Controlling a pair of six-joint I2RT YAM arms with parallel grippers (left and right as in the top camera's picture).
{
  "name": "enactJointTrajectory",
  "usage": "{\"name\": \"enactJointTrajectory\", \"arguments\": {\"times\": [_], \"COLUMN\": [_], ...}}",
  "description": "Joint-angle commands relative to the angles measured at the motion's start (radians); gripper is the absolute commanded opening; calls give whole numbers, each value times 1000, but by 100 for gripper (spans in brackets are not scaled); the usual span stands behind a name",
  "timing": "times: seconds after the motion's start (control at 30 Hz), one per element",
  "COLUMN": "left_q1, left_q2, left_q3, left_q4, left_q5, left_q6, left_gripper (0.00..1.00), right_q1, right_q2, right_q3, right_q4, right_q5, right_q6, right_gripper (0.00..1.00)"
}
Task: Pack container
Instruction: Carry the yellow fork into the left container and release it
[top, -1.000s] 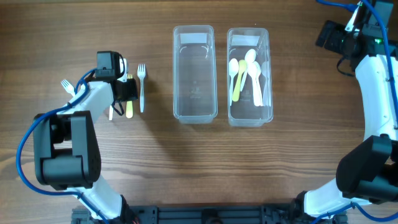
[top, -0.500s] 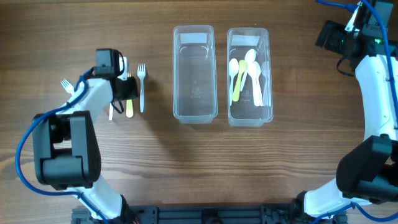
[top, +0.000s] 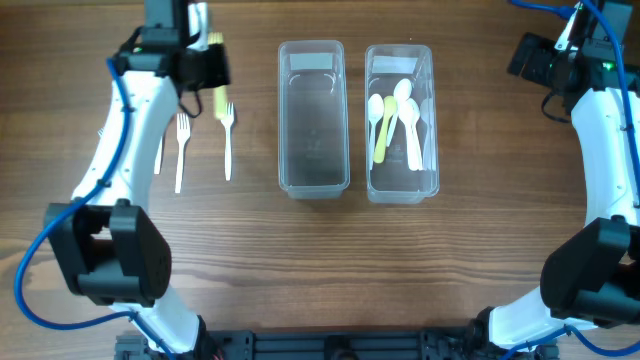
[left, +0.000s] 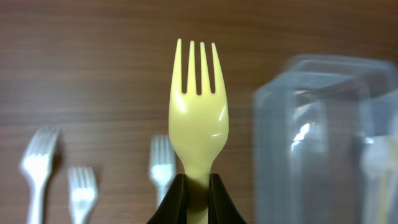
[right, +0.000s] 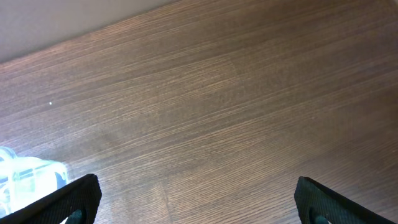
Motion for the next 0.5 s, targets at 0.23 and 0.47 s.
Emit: {"name": "enactJointTrajectory", "arguments": {"times": [0.23, 0.47], "left_q1": [-283, -328], "left_q2": [-20, 60], "left_q3": [33, 33], "left_q4": [2, -5], "left_q5": [46, 26], "left_q6": [-202, -246], "left_gripper": [4, 4], "right_q1": [2, 2], "right_q2": [-13, -13], "right_q3": [18, 18], "right_q4": [4, 4], "right_q5": [17, 17], "right_q6": [0, 0], "right_gripper": [100, 100]}}
